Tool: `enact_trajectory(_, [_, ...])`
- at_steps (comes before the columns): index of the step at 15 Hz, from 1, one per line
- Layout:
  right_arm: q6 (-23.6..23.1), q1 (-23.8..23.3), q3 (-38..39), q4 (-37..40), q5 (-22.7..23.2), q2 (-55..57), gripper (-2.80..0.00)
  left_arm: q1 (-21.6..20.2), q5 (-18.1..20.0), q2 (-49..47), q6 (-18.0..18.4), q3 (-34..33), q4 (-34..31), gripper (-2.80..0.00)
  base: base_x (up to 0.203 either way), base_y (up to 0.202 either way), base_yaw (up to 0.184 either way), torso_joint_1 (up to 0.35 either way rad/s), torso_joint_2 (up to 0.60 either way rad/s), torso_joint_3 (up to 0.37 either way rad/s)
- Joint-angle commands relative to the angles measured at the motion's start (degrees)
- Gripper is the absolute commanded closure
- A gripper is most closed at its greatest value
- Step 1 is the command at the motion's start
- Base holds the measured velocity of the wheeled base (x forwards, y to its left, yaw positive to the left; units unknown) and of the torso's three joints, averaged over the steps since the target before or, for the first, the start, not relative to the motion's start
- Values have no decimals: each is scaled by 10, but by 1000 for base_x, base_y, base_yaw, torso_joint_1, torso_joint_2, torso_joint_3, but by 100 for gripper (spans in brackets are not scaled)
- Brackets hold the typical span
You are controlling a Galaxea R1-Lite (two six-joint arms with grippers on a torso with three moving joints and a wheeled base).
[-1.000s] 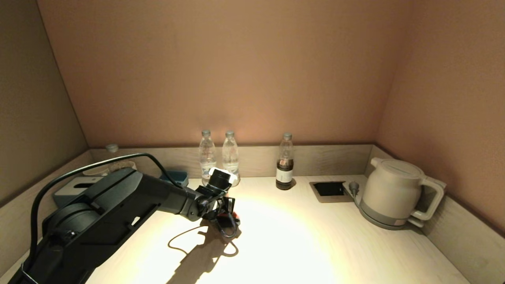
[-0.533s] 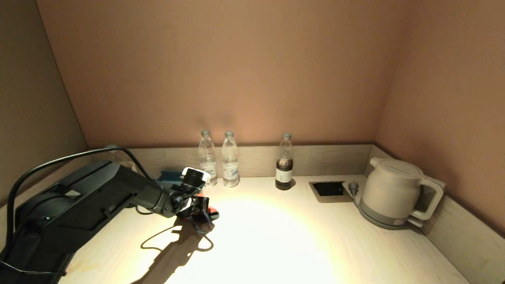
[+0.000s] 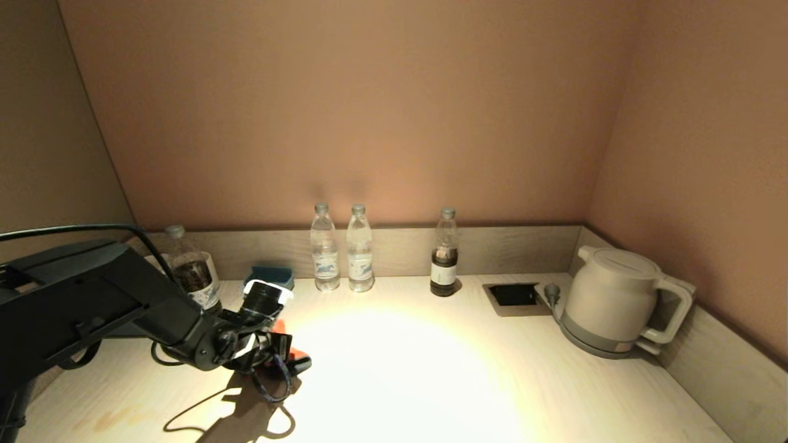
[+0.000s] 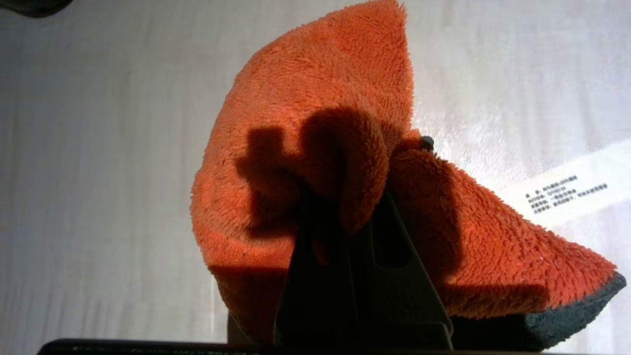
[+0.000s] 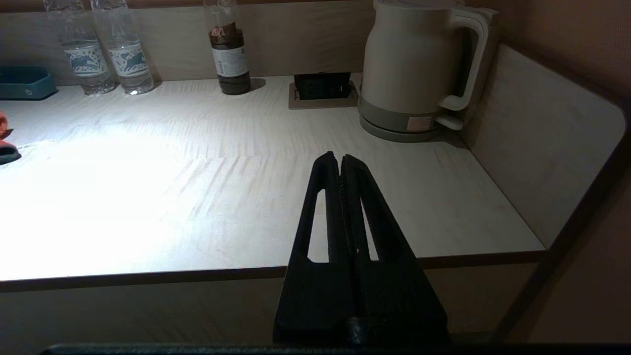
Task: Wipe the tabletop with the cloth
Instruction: Sweep the stains on the table
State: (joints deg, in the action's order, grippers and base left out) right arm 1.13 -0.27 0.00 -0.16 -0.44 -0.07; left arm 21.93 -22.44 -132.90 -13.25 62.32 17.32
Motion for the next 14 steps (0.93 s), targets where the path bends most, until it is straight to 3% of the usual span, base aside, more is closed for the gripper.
enact_trajectory(1, [0,0,0,0,0,1,0,0,0,35,-1,-35,19,0,0,0,0,0,0,0])
enact_trajectory(8, [0,0,0,0,0,1,0,22,19,62,-2,-322,253,0,0,0,0,0,0,0])
enact_trajectory(12, [-1,0,0,0,0,1,0,104,25,61,-3,-426,414,0,0,0,0,0,0,0])
enact_trajectory(14, [0,0,0,0,0,1,0,150,21,63,-3,-438,449,0,0,0,0,0,0,0])
